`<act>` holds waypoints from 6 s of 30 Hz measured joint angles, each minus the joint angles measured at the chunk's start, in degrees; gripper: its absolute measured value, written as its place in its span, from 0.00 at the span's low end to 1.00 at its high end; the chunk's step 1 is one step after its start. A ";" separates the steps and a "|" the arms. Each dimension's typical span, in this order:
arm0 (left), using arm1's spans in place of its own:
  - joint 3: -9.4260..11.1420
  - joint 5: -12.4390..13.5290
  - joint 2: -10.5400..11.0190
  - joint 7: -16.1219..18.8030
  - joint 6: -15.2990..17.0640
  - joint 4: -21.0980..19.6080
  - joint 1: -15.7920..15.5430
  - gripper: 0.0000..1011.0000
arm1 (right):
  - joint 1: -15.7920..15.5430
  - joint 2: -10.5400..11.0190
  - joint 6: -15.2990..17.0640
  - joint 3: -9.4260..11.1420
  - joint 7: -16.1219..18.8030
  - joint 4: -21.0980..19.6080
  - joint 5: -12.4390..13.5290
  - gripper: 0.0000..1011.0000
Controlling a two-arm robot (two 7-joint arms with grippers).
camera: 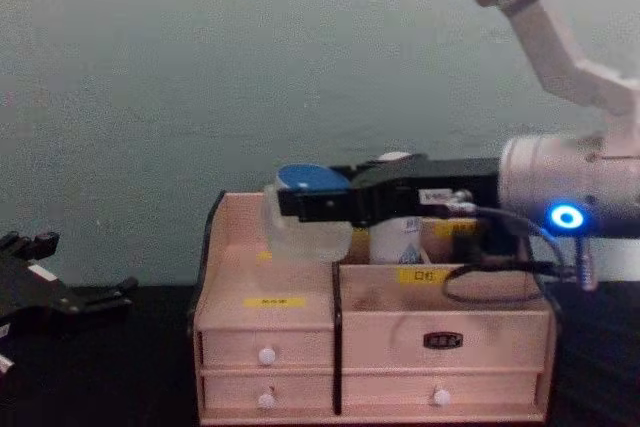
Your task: Pick up the facial cleanser and watermelon frost from the table and place them into the tiered storage box.
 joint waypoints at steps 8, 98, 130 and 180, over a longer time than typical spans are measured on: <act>0.00 0.00 0.00 0.00 0.00 0.00 0.00 0.99 | 3.79 -4.34 -0.37 -0.82 -1.30 7.39 -1.30 0.72; 0.00 0.00 0.00 0.00 0.00 0.00 0.00 0.99 | 4.44 -7.68 3.82 3.53 -2.31 9.09 -1.84 0.99; 0.00 0.00 0.00 0.00 0.00 0.00 0.00 0.99 | -12.23 -0.79 -6.78 21.11 -21.74 -2.33 -2.88 0.99; 0.00 0.00 0.00 0.00 0.00 0.00 0.00 0.99 | -15.19 -5.41 -13.01 23.58 -24.68 5.59 -8.62 0.99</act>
